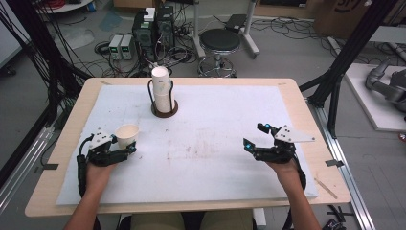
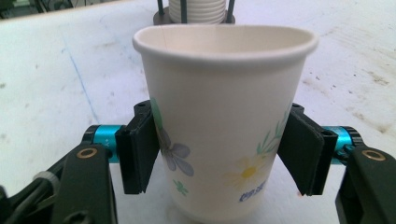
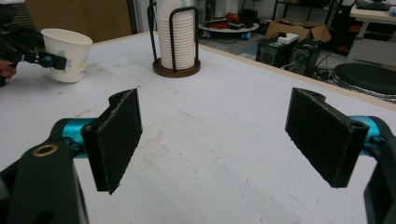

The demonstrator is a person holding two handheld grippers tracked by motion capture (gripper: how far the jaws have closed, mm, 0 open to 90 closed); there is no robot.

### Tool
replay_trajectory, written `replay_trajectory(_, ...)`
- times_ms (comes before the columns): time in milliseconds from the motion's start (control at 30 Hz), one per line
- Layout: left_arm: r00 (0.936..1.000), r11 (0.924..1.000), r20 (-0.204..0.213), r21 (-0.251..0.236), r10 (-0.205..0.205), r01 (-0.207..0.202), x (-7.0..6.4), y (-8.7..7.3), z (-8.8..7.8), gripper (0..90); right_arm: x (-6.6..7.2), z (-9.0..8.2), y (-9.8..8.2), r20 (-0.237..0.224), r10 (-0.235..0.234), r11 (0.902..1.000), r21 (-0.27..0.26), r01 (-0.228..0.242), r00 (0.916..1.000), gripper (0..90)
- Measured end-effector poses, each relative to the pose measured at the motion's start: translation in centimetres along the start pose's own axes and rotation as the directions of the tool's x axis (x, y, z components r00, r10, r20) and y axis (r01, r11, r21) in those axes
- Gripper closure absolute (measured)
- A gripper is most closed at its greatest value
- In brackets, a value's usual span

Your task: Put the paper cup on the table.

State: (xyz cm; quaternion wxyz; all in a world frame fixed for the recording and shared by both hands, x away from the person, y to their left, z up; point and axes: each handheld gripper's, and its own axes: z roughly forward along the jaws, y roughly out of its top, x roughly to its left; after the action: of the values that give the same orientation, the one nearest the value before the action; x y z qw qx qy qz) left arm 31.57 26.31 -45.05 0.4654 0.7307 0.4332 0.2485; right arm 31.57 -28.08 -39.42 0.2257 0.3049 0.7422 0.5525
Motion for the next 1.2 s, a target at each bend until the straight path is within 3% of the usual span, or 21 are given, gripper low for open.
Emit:
replay_trajectory(133, 0.9999, 0.9993, -0.014, 0.037, -0.009, 0.010, -0.2, -0.2, -0.5, 34.1, 0.0, -0.1, 0.0, -0.005, -0.004, 1.0000, -0.006, 0.004, 1.0000, 19.1)
replay_trajectory(400, 0.9989, 0.9955, 0.018, 0.086, -0.043, 0.041, -0.2, -0.6, -0.8, 32.1, 0.0, -0.1, 0.0, -0.003, 0.000, 1.0000, -0.001, 0.000, 1.0000, 19.1)
replay_trajectory(500, 0.9990, 0.9931, 0.012, 0.110, -0.044, 0.042, -0.3, -0.6, -0.7, 29.4, 0.1, -0.1, 0.0, -0.005, 0.002, 1.0000, 0.002, -0.002, 1.0000, 19.1)
replay_trajectory(667, 0.9941, 0.9926, 0.022, 0.061, -0.107, 0.105, -0.1, -0.5, -1.4, 16.1, 0.0, -0.2, 0.0, -0.002, 0.000, 1.0000, 0.001, 0.000, 1.0000, 19.1)
replay_trajectory(800, 0.9929, 0.9939, 0.049, 0.023, -0.109, 0.108, 0.1, -0.5, -2.8, 15.9, 0.0, -0.2, 0.0, -0.002, -0.001, 1.0000, 0.001, 0.001, 1.0000, 19.1)
replay_trajectory(933, 0.9926, 0.9920, 0.049, -0.055, -0.111, 0.114, 0.6, -0.5, -4.3, 15.8, 0.0, -0.2, 0.0, 0.001, -0.002, 1.0000, 0.001, 0.002, 1.0000, 19.1)
replay_trajectory(1033, 0.9916, 0.9835, 0.051, -0.131, -0.119, 0.125, 0.9, -0.3, -5.3, 16.0, 0.1, -0.2, 0.1, -0.001, -0.003, 1.0000, 0.001, 0.003, 1.0000, 19.1)
replay_trajectory(1200, 0.9932, 0.9642, 0.065, -0.242, -0.096, 0.109, 0.8, 0.7, -6.3, 16.0, 0.1, -0.1, 0.1, -0.002, -0.003, 1.0000, 0.006, 0.003, 1.0000, 19.1)
